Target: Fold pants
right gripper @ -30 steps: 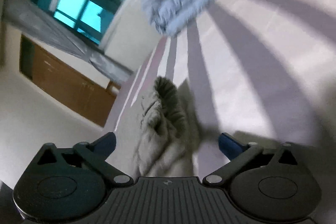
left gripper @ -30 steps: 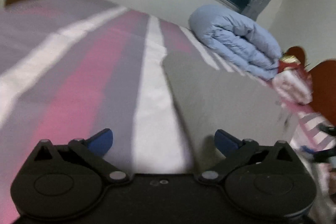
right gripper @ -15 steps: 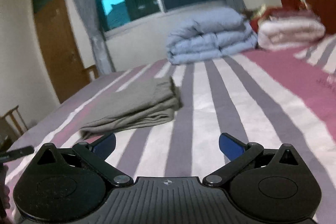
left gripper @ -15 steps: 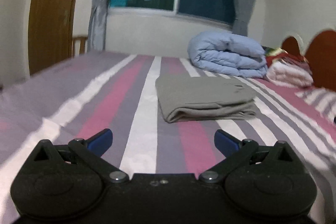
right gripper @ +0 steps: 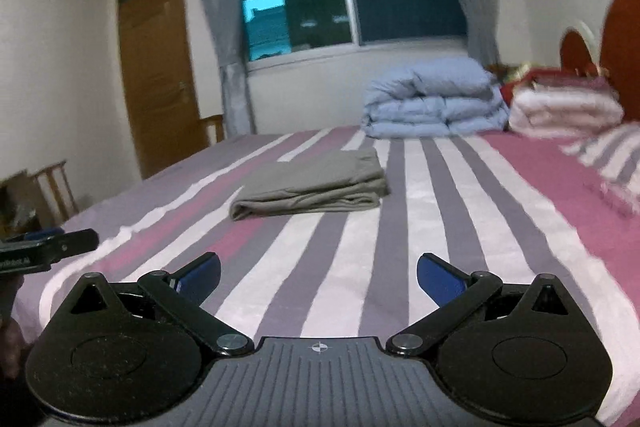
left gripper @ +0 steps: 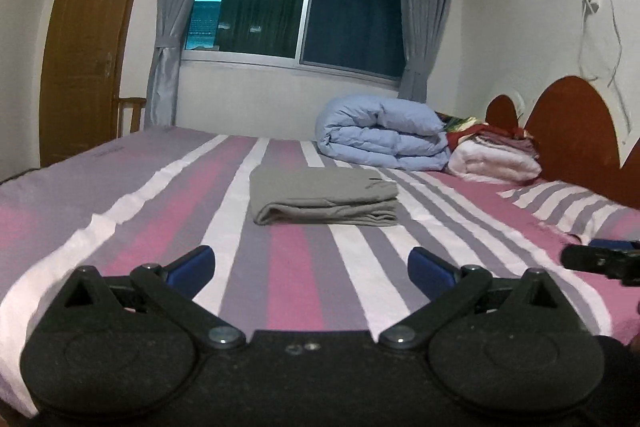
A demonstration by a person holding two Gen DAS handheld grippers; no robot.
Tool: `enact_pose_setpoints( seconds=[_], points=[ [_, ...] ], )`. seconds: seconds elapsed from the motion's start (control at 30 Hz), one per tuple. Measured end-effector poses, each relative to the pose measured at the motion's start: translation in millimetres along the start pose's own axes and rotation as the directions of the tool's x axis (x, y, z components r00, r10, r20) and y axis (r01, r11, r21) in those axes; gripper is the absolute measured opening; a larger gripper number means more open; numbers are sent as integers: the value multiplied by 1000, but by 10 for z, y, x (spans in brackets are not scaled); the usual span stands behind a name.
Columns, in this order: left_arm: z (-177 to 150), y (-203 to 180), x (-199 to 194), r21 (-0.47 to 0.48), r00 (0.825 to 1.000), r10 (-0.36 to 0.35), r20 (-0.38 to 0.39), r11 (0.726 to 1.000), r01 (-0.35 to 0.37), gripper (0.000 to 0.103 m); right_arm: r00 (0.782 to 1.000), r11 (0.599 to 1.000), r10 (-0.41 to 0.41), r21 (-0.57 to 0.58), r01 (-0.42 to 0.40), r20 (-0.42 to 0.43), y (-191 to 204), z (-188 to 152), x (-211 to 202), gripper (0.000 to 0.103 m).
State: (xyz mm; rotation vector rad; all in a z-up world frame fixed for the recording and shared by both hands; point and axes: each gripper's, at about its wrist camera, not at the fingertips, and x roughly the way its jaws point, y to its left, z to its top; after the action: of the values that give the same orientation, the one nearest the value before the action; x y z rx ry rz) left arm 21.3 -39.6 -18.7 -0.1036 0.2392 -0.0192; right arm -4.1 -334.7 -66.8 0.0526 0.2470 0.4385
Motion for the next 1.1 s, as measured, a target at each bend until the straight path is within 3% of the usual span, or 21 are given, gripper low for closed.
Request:
enact_pose_setpoints(
  seconds=[0.1,0.23,0.47,1.1],
  points=[
    [-48,-60,-77,-13,1000,-17,17,1000,17,97,1000,999,8,-39,-7,24,79,-68,-6,103],
    [-136,-162,3,66,1000,-9,-12,998,10,97,1000,1000,-2,-19,2,18,52,-95,125,103],
    [-180,-245,44,103,1000,-18,-13,995,19,97,1000,1000,-20,-2,20,12,16,-117,215,103],
    [-190,-227,20,95,1000,-20,-2,995,21,97,1000,1000,-21,-8,21,9,-20,-155,229,103]
  ],
)
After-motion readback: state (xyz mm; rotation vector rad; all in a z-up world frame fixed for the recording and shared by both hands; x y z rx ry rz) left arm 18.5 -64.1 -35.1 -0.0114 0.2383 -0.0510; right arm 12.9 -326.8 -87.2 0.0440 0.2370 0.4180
